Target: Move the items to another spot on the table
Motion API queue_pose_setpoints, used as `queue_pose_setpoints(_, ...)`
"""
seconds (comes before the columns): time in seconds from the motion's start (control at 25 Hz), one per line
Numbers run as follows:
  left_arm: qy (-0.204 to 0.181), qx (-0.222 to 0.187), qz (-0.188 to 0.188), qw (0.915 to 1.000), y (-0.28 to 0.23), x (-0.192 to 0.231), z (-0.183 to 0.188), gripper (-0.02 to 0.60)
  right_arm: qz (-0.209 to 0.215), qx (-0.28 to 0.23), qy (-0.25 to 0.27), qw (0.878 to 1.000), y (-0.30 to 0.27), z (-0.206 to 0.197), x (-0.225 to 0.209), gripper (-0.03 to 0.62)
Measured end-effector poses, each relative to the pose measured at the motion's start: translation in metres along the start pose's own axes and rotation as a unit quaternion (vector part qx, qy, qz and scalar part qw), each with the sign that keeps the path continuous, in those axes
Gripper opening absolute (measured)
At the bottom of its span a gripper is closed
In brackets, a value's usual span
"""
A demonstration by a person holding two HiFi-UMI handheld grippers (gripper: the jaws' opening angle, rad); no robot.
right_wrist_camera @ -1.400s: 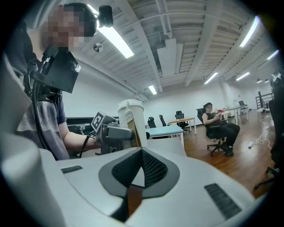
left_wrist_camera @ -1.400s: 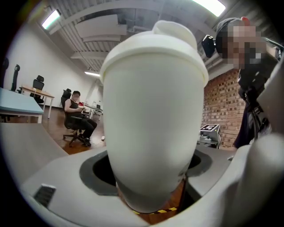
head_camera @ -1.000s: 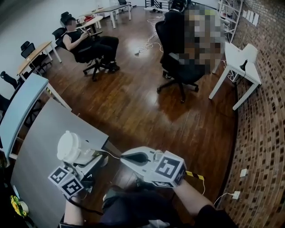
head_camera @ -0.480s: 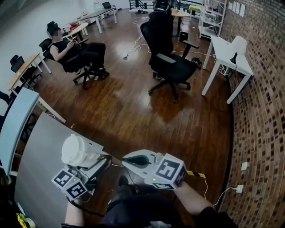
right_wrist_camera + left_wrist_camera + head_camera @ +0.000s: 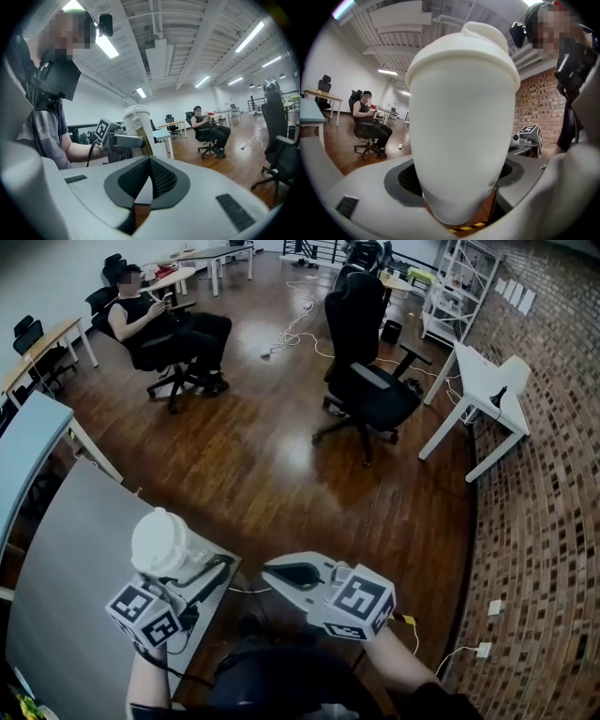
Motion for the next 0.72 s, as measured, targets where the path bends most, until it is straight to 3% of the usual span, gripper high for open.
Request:
queue_pose_setpoints(0.28, 0.016, -0.006, -0.001, 0.9998, 0.014, 0.065, 0.009, 0.426, -0.011, 0.006, 0.005, 1.000, -0.062, 0.023, 0.003, -0.015)
queue_pose_setpoints(0.56, 0.008, -0.008, 0.014, 0.9998, -0.004, 0.084, 0.006, 0.426, -0.009, 0.005, 0.003, 1.000, -0.080, 0.024, -0.027, -0.015)
queue_pose_setpoints(0.72, -0.002, 0.003, 0.039, 0.9992, -0.021, 0.079, 0.004, 0.426, 0.013, -0.003, 0.002, 1.000, -0.075, 0.019, -0.051, -0.015)
Point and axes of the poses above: the fingertips, and each gripper's own axes: y backward along the fingers, x to its left, z out of its top, the point moved 8 cm from there along y, backward along the fingers
